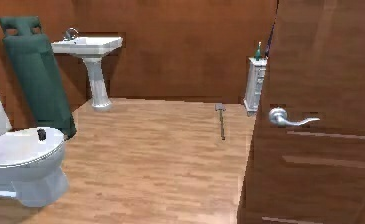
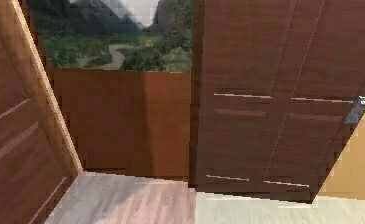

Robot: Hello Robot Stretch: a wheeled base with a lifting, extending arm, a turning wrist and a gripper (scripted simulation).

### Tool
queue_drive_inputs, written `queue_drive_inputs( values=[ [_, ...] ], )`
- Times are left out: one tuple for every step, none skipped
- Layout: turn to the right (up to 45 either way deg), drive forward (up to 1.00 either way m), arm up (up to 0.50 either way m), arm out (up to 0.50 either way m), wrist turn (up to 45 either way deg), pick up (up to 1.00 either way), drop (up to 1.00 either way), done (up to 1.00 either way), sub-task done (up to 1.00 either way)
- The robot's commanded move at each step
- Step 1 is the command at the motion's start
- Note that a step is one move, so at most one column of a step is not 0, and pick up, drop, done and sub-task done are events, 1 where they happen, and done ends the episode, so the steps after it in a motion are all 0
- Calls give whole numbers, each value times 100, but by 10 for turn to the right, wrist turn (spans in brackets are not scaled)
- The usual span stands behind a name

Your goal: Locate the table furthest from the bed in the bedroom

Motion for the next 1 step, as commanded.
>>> queue_drive_inputs(
  values=[
    [0, 25, 0, 0, 0, 0, 0, 0, 0]
  ],
)
